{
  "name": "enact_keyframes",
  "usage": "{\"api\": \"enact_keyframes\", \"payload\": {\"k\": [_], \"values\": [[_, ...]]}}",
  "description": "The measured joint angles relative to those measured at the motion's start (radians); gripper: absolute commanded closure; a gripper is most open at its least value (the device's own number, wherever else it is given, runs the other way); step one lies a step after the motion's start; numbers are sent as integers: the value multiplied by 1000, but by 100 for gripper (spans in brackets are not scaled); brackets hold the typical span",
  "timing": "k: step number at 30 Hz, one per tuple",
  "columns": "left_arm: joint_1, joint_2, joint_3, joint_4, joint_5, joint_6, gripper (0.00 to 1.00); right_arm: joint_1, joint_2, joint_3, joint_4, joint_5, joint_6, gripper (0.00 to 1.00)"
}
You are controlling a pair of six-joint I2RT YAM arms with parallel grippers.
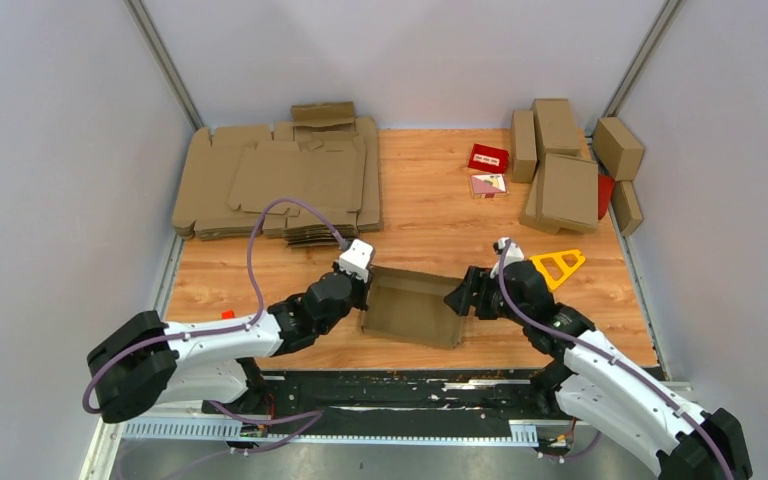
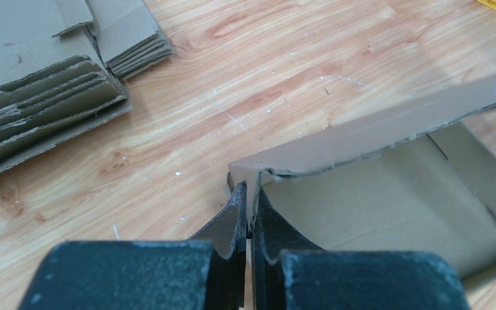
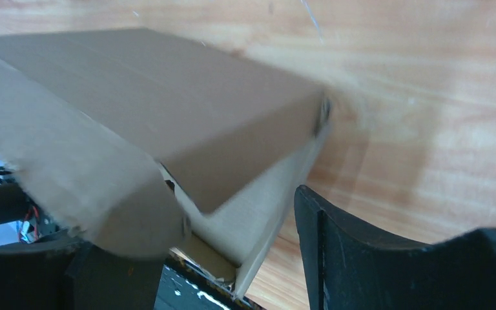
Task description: Fold the paper box
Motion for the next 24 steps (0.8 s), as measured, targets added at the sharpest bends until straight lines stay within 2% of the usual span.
{"api": "enact_keyframes", "payload": {"k": [4,8,10,20,24], "values": [[-16,-22,-11,-10,4,1,94,0,8,-75,-1,-10,44,31],[-21,-42,-15,-26,8,0,94,0,25,-80,22,-23,58,6],[-21,-50,-20,-30,8,1,94,0,27,-77,24,-40,47,0],[-37,-51,-22,-35,-17,8,95,0,-68,93,-50,-93,-20,0],[-41,-51,-22,-37,-24,12,95,-11,-48,190,-64,-93,-24,0]]}}
